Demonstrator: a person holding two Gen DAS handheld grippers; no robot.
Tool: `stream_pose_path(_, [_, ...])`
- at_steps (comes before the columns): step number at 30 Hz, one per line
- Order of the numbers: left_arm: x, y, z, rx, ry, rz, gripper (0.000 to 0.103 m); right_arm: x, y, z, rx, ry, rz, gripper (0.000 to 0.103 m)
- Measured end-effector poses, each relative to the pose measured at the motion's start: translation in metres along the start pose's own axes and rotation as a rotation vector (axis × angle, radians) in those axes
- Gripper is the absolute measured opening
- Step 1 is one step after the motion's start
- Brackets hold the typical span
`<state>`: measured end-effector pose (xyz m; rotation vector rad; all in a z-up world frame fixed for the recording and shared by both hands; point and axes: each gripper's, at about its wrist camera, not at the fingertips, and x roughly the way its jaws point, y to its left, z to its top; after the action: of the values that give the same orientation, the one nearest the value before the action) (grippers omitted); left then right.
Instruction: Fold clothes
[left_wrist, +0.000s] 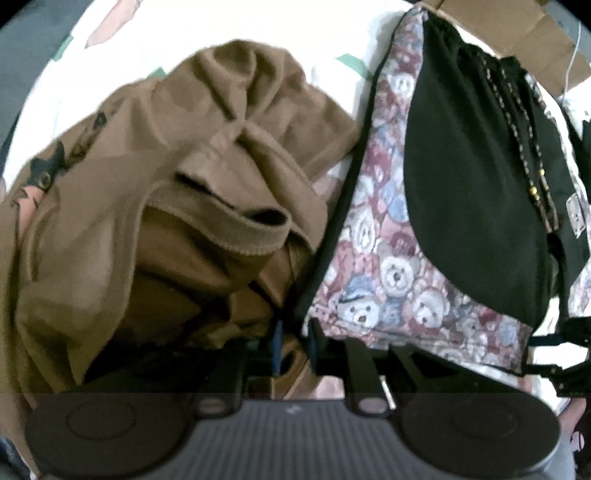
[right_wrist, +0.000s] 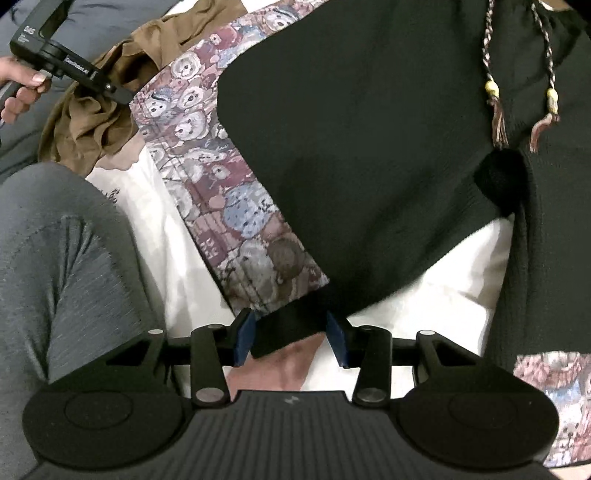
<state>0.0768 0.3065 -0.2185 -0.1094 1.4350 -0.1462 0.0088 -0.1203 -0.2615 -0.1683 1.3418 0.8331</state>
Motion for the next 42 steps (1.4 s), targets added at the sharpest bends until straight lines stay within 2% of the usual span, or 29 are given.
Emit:
stream_pose_path(3, [-0.017, -0.003, 0.006, 0.007, -0.03, -0.007, 0.018, -0.013, -0.001, 0.0, -0.023, -0.004, -0.014, 0.048])
stream_pose_path(10, [-0.031, -0.03, 0.014, 0.04, -0.098, -0.031, 0.027, -0.054, -0.012, 0.007, 0.022, -0.076, -0.059, 0.054])
stream_pose_path(12, [-0.038, -0.037, 0.019, 0.053, -0.123, -0.041, 0.031, -0.074, -0.019, 0.011, 0.041, -0.115, -0.093, 0.056])
stream_pose_path(18, [-0.052, -0.054, 0.033, 0.076, -0.187, -0.081, 0.038, -0.128, -0.036, 0.024, 0.124, -0.242, -0.197, 0.073])
stream_pose_path(19, [-0.055, -0.056, 0.034, 0.078, -0.199, -0.085, 0.041, -0.137, -0.039, 0.027, 0.143, -0.269, -0.213, 0.075])
stream_pose_path(20, [-0.06, -0.06, 0.036, 0.08, -0.216, -0.092, 0.045, -0.146, -0.043, 0.03, 0.163, -0.295, -0.23, 0.075])
stream_pose_path(23, [-0.068, -0.064, 0.041, 0.078, -0.232, -0.087, 0.047, -0.161, -0.054, 0.035, 0.19, -0.351, -0.257, 0.075])
stream_pose_path(28, [-0.069, -0.066, 0.045, 0.089, -0.25, -0.051, 0.051, -0.157, -0.06, 0.039, 0.216, -0.391, -0.388, 0.075])
stream_pose_path(31, [-0.061, -0.062, 0.04, 0.073, -0.242, -0.06, 0.051, -0.135, -0.062, 0.043, 0.274, -0.328, -0.35, 0.075])
stream_pose_path(35, [-0.047, -0.059, 0.032, 0.092, -0.214, -0.048, 0.051, -0.12, -0.065, 0.035, 0.324, -0.361, -0.371, 0.075])
stream_pose_path(37, [-0.036, -0.05, 0.029, 0.068, -0.202, -0.04, 0.051, -0.108, -0.07, 0.029, 0.358, -0.342, -0.382, 0.075])
stream_pose_path(42, [-0.013, -0.033, 0.015, 0.011, -0.174, -0.031, 0.051, -0.085, -0.079, 0.015, 0.343, -0.295, -0.366, 0.075])
